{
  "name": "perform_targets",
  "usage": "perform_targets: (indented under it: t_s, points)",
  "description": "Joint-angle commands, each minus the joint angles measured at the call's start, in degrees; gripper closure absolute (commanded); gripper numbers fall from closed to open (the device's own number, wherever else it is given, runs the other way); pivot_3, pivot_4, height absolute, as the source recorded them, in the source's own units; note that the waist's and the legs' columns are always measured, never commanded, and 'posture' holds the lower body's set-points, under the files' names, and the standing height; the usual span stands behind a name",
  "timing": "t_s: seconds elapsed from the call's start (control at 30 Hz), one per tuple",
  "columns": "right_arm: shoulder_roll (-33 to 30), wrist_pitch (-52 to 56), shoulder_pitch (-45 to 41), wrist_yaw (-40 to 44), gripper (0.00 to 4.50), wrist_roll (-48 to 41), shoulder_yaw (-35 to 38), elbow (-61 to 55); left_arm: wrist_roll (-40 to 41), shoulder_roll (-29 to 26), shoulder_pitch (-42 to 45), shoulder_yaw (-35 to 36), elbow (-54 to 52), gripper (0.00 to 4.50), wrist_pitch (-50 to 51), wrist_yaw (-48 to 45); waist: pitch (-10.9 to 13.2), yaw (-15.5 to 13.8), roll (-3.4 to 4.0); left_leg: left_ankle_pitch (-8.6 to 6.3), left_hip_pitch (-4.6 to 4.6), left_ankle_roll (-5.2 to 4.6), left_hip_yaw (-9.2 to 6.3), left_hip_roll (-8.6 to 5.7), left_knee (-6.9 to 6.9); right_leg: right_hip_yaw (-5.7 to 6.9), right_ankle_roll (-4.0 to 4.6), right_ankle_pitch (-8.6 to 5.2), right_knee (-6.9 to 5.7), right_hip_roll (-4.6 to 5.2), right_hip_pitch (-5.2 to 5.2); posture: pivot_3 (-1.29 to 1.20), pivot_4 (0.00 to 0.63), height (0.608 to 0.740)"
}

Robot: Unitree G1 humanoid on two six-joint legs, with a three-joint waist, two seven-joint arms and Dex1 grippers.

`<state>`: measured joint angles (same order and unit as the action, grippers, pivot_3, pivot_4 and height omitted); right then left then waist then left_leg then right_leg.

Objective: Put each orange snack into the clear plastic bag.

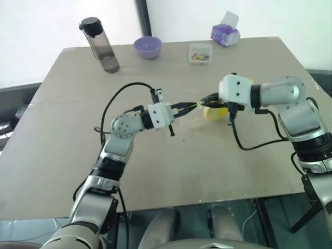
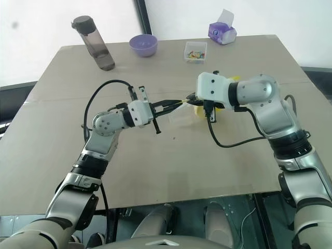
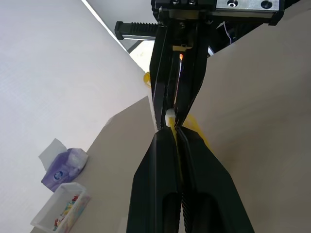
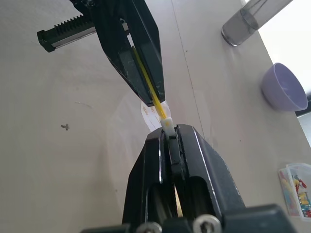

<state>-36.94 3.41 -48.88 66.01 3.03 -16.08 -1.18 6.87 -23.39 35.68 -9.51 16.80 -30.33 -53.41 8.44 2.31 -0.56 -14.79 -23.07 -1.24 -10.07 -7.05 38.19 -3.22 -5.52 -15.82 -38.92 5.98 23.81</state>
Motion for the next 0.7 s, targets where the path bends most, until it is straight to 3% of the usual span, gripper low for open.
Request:
perform_targets:
  t_s: [0.03,0.7]
  points:
    - [-0.3,-0.8,-1.9,-0.2,4.49,-0.2,0.9,-1.1,0.1,-0.2,0.3,0.2,-0.3,4.5,-1.4,-0.1,0.0,0.0,0.0,0.0,0.0,0.0,0.0,0.0,0.0,0.0,0.0,0.0,0.0,0.0,0.0,0.0,0.15,0.74]
    - [0.1,-1.0,-1.7,-0.4,4.49,0.0,0.9,-1.7,-0.2,-0.2,0.5,0.0,0.2,4.5,-1.7,-0.3,0.0,0.0,0.0,0.0,0.0,0.0,0.0,0.0,0.0,0.0,0.0,0.0,-0.01,0.0,0.0,0.0,0.15,0.74]
